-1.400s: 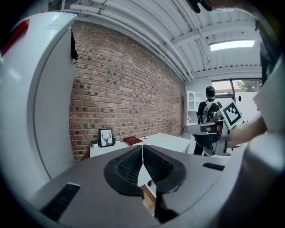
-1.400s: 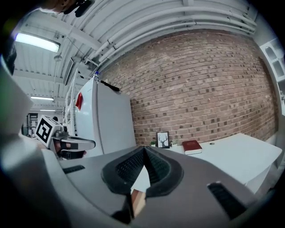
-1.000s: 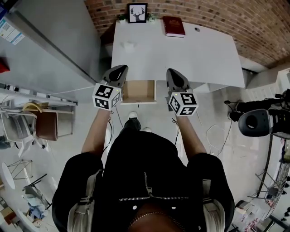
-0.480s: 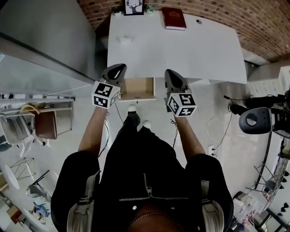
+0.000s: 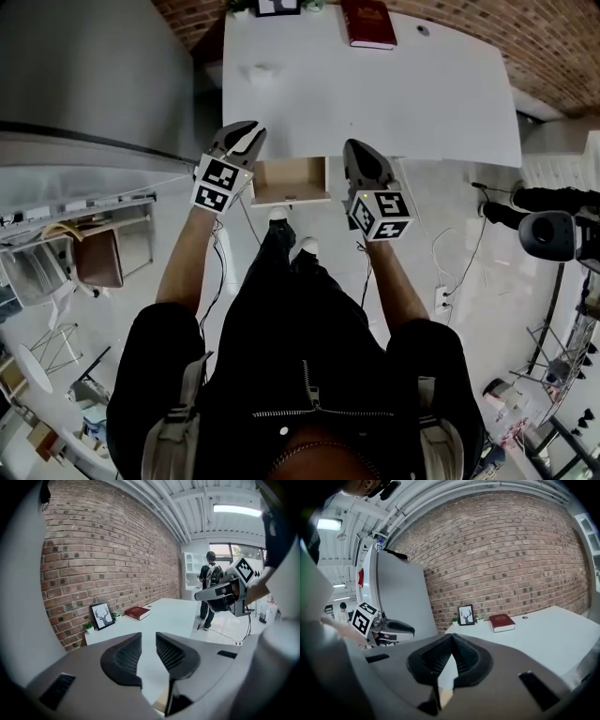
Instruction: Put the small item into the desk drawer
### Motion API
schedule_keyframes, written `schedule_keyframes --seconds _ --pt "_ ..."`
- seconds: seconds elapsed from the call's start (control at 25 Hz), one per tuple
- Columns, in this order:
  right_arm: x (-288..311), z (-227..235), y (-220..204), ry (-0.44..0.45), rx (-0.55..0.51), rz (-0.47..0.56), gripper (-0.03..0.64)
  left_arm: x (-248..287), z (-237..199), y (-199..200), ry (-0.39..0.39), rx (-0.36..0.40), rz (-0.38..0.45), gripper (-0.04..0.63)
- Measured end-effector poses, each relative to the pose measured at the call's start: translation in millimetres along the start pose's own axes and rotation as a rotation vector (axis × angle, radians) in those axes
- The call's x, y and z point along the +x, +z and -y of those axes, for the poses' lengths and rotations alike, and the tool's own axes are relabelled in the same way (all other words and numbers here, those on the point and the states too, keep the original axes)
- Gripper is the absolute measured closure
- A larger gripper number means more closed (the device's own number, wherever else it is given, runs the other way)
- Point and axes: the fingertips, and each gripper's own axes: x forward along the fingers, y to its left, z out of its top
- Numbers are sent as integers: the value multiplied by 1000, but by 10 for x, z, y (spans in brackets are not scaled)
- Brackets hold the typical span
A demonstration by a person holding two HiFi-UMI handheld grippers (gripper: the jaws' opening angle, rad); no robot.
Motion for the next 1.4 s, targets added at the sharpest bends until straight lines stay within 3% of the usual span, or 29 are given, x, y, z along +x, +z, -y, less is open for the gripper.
schedule_keyframes --seconds 0.08,0.16,0.52,0.88,1.16,1.4 --pt "63 -3 -32 -3 2 -11 611 84 -69 -51 -20 11 -15 420" --pt "119 10 -71 -10 7 -22 611 161 -160 -101 -22 31 -31 380" --pt "207 140 -219 -54 41 -68 611 661 -687 -344 -10 108 -156 371" --pt "204 253 -375 -108 90 -107 611 1269 -1058 -589 -48 276 -297 348" --pt "132 356 -551 -163 145 -144 611 1751 -1333 -837 -80 461 -428 340" --pt "8 517 -710 -227 176 -182 611 2061 -1492 -1090 -113 555 -545 322"
